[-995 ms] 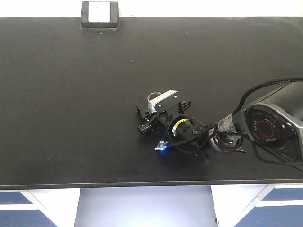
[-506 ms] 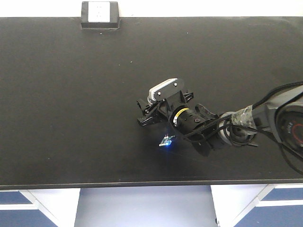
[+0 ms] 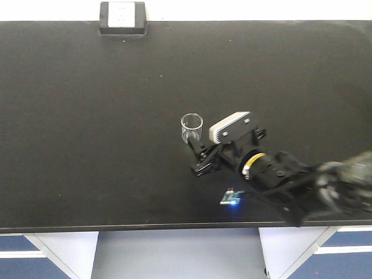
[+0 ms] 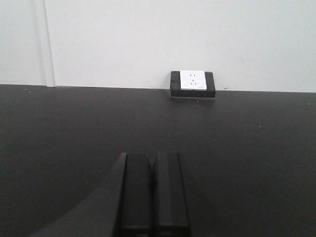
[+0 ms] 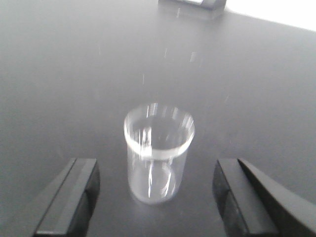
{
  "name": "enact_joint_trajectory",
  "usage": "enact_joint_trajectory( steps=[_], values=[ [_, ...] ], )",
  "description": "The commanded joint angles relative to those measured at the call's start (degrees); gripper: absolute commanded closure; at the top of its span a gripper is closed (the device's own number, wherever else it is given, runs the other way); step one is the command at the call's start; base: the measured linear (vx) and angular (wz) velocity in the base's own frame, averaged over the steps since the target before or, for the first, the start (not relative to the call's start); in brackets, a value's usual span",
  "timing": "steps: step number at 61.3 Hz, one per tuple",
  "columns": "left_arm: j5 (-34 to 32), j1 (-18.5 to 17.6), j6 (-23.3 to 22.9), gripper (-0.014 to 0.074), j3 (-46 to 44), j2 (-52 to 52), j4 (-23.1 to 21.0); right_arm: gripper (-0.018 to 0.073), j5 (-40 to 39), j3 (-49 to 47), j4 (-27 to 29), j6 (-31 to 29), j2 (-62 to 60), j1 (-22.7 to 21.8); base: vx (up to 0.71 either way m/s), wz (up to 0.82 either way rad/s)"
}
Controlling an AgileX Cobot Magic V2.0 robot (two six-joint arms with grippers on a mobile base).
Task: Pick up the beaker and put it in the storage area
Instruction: 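Open the right gripper and withdraw it from the beaker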
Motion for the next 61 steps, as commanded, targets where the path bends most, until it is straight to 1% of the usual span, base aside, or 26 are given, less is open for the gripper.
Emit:
enact_joint_trajectory(
  steps=[1,6,11,18,25,37,55,61],
  values=[
    [-4.8,-0.4,-0.3,0.0605,1.3,-1.1,-0.3,0.0015,2.8,0.7,0.1,1.9,-10.3,-0.1,0.0,0.0],
    [-4.8,-0.4,-0.3,0.0605,1.3,-1.1,-0.3,0.0015,11.7,1.0,0.0,1.7,-18.6,-0.1,0.0,0.0],
    [-4.8,-0.4,-0.3,0.0605,1.3,-1.1,-0.3,0.0015,18.0,1.1,0.0,1.2,-26.0,-0.1,0.0,0.0],
    [-4.8,-0.4,-0.3,0.0605,1.3,-1.1,-0.3,0.0015,25.0,1.1,0.0,0.0,-35.8,-0.1,0.0,0.0],
    [-4.8,-0.4,-0.3,0.0605,1.3,-1.1,-0.3,0.0015,28.9,1.1,0.1,-1.1,-42.5,-0.1,0.0,0.0],
    [-4.8,-0.4,-0.3,0.0605,1.3,-1.1,-0.3,0.0015,29.2,1.1,0.1,-1.1,-48.4,-0.1,0.0,0.0],
    [-4.8,-0.4,-0.3,0.0605,1.3,-1.1,-0.3,0.0015,28.8,1.1,0.1,-1.1,-48.7,-0.1,0.0,0.0],
    [-4.8,-0.4,-0.3,0.0605,1.3,-1.1,-0.3,0.0015,28.8,2.6,-0.1,-1.1,-49.2,-0.4,0.0,0.0]
  ],
)
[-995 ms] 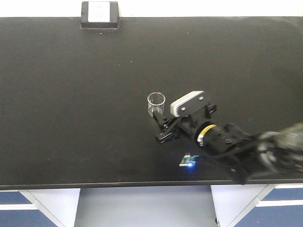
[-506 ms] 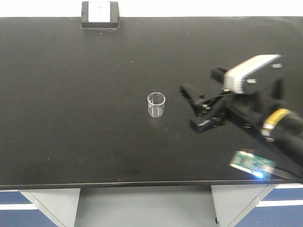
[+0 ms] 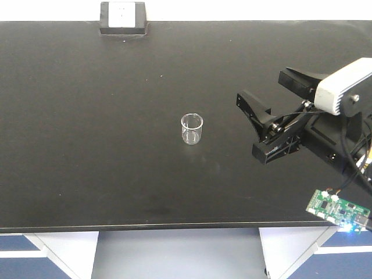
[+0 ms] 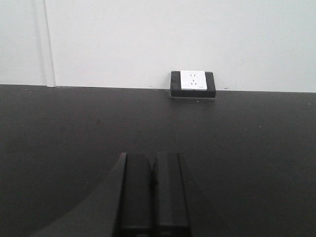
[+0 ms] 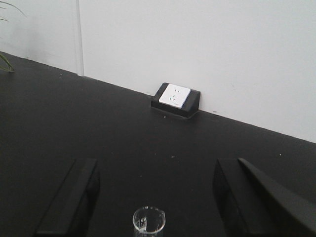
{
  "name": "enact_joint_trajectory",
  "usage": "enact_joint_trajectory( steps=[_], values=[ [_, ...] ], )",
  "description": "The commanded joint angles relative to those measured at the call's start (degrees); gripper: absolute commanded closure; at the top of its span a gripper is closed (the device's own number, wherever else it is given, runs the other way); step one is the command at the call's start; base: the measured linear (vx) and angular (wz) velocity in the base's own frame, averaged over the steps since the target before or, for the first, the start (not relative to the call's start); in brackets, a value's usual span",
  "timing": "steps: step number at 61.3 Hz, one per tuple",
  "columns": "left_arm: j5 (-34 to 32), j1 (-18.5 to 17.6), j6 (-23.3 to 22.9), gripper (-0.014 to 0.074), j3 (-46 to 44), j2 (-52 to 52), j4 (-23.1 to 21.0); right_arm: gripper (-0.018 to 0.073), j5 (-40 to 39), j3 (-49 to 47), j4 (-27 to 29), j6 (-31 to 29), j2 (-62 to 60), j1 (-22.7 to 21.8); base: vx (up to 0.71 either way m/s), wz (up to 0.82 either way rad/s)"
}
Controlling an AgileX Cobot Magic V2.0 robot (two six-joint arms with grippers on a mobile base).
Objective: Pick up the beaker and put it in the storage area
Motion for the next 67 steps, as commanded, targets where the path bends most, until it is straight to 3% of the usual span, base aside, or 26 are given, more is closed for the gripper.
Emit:
enact_joint_trajectory(
  steps=[1,11,25,30,39,49,56,67],
  values=[
    [-4.8,-0.4,-0.3,0.0605,1.3,-1.1,-0.3,0.0015,-4.6,0.0,-0.1,-0.6,-1.6,-0.6,0.0,0.0],
    [-4.8,-0.4,-0.3,0.0605,1.3,-1.1,-0.3,0.0015,-2.3,4.7,-0.2,-0.6,-11.4,-7.0,0.0,0.0],
    [-4.8,-0.4,-0.3,0.0605,1.3,-1.1,-0.3,0.0085,11.4,10.2,-0.7,-0.7,-30.4,-26.2,0.0,0.0],
    [-4.8,-0.4,-0.3,0.0605,1.3,-1.1,-0.3,0.0146,14.8,13.2,-0.7,-0.7,-36.0,-30.3,0.0,0.0],
    [-4.8,-0.4,-0.3,0.0605,1.3,-1.1,-0.3,0.0286,16.5,19.3,0.2,-0.8,-45.1,-31.1,0.0,0.0],
    [-4.8,-0.4,-0.3,0.0605,1.3,-1.1,-0.3,0.0465,19.6,26.0,5.4,-1.5,-52.7,-31.1,0.0,0.0],
    [-4.8,-0.4,-0.3,0.0605,1.3,-1.1,-0.3,0.0569,18.8,30.4,5.1,-1.5,-57.0,-31.3,0.0,0.0],
    [-4.8,-0.4,-0.3,0.0605,1.3,-1.1,-0.3,0.0568,21.0,30.1,-2.8,-1.5,-56.7,-31.3,0.0,0.0]
  ],
)
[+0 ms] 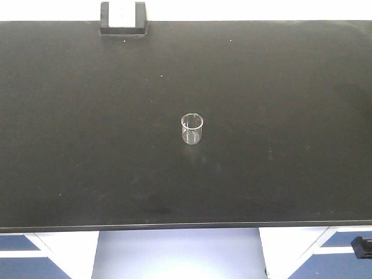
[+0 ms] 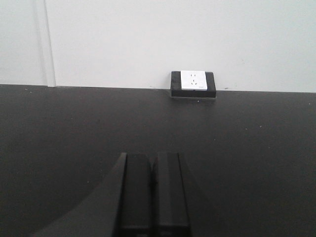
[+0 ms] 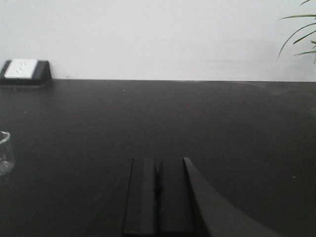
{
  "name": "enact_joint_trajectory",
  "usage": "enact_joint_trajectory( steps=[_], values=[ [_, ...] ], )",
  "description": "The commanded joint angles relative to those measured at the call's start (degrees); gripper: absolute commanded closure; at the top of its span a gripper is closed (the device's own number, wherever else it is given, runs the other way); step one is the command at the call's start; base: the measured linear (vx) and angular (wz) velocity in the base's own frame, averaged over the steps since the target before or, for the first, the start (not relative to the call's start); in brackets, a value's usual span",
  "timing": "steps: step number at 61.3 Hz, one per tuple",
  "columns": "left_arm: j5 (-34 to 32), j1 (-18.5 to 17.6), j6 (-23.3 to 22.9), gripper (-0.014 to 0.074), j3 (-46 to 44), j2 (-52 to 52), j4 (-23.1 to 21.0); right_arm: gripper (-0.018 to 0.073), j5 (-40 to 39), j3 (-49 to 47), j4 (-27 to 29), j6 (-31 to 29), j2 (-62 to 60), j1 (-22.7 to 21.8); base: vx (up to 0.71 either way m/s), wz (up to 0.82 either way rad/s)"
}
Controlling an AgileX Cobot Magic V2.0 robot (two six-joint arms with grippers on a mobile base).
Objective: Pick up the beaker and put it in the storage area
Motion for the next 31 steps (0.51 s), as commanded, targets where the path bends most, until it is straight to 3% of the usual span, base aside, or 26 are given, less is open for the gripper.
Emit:
enact_joint_trajectory(
  steps=[1,16,31],
  values=[
    [-4.9,-0.4,-0.3,0.0605,1.3,-1.1,-0.3,0.0568,-4.5,0.6,-5.0,-0.6,-0.8,-0.3,0.0,0.0],
    [-4.9,-0.4,-0.3,0.0605,1.3,-1.1,-0.3,0.0567,-4.6,0.6,-1.0,-0.2,-0.8,-0.3,0.0,0.0],
    [-4.9,-0.4,-0.3,0.0605,1.3,-1.1,-0.3,0.0567,-4.7,0.6,-0.6,-0.3,-0.7,-0.3,0.0,0.0]
  ],
)
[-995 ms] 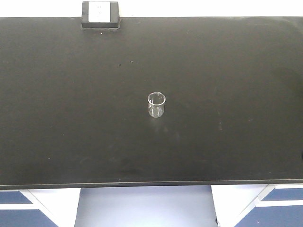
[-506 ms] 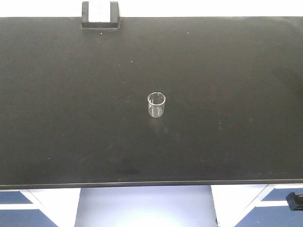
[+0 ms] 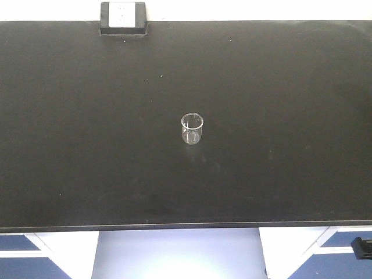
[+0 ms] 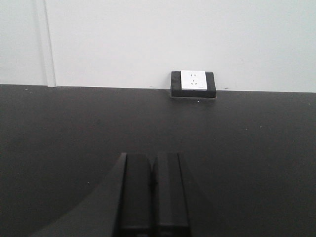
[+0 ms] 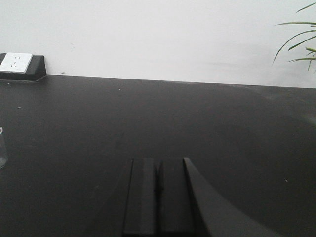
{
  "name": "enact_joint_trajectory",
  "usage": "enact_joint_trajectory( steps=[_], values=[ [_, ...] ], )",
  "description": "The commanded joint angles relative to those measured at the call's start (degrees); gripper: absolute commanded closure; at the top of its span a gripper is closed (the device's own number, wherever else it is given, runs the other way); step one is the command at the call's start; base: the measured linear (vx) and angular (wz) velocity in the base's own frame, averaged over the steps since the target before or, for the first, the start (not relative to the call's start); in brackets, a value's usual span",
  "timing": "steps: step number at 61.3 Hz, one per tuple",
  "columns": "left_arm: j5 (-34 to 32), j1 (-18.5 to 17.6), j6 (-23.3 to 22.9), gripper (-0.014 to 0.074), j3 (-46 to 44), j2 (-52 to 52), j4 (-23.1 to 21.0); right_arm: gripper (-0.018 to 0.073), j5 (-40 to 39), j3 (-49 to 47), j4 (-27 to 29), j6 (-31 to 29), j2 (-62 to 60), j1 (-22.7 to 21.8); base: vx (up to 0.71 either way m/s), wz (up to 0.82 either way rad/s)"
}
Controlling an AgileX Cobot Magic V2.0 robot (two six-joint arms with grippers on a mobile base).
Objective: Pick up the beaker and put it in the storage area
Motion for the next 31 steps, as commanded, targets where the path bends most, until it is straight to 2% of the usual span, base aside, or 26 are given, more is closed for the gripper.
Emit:
enact_joint_trajectory(
  steps=[1,31],
  values=[
    [-4.8,-0.4,-0.3,0.0605,1.3,-1.1,-0.3,0.0567,-4.6,0.5,0.0,-0.2,-0.7,-0.3,0.0,0.0],
    [-4.8,-0.4,-0.3,0.0605,1.3,-1.1,-0.3,0.0567,-4.6,0.5,0.0,-0.2,-0.7,-0.3,0.0,0.0]
  ],
)
